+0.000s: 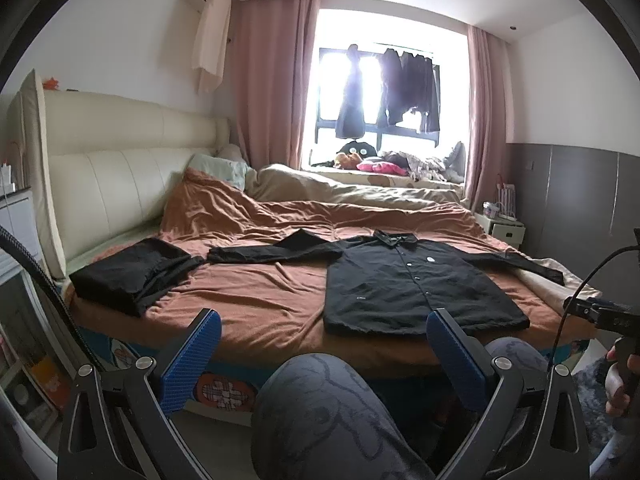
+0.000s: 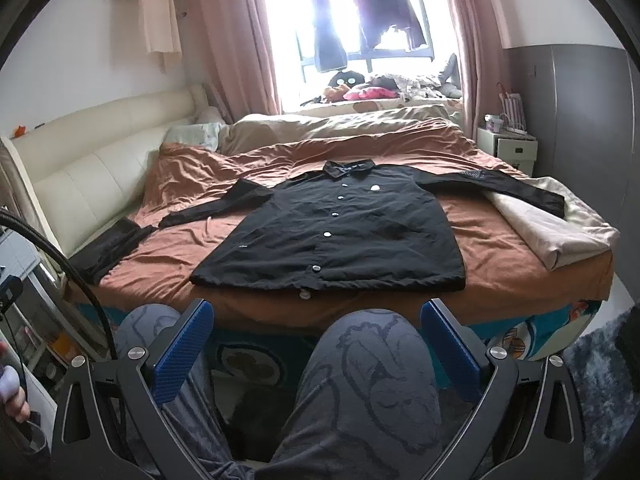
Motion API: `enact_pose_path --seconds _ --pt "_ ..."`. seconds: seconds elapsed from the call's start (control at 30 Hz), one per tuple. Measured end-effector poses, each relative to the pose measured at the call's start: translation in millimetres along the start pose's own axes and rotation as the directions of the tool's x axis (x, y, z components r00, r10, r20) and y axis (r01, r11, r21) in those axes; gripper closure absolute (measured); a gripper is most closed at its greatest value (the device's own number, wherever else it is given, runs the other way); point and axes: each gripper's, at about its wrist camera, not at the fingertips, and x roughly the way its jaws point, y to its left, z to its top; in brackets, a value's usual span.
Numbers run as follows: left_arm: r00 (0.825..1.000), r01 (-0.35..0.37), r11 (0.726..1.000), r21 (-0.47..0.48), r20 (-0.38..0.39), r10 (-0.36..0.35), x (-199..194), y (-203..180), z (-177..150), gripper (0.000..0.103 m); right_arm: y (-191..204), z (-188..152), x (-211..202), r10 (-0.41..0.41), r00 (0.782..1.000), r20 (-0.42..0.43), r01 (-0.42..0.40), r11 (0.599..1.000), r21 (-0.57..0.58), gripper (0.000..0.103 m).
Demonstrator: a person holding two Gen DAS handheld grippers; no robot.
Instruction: Fold large clothes
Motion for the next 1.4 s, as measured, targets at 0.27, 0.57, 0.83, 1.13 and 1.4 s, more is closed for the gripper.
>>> enact_pose_path --seconds 0.27,0.57,0.83,1.13,1.4 --pt "1.000 0.007 1.000 0.023 0.024 -0.007 -7 -2 6 0.000 -1 0 -3 0.001 1.000 0.005 -0.001 1.000 0.016 0.000" --pt "0.999 0.021 1.000 0.024 0.037 -0.022 -8 2 6 0.000 5 5 1 -0.014 1.000 -0.002 0.014 1.000 0.005 0.000" --pt "0.999 0.023 0.999 0.022 0.041 -0.024 -10 2 4 0.000 5 5 1 -0.009 1.000 -0.010 0.009 1.000 -0.003 0.000" --pt "0.999 0.019 1.000 0.009 0.029 -0.019 -5 4 5 0.000 4 7 7 -0.007 1.000 -0.020 0.007 1.000 -0.003 0.000" --pt "1.000 0.004 1.000 0.002 0.000 -0.004 15 9 10 0.000 5 14 25 0.005 0.999 -0.039 -0.005 1.000 0.001 0.000"
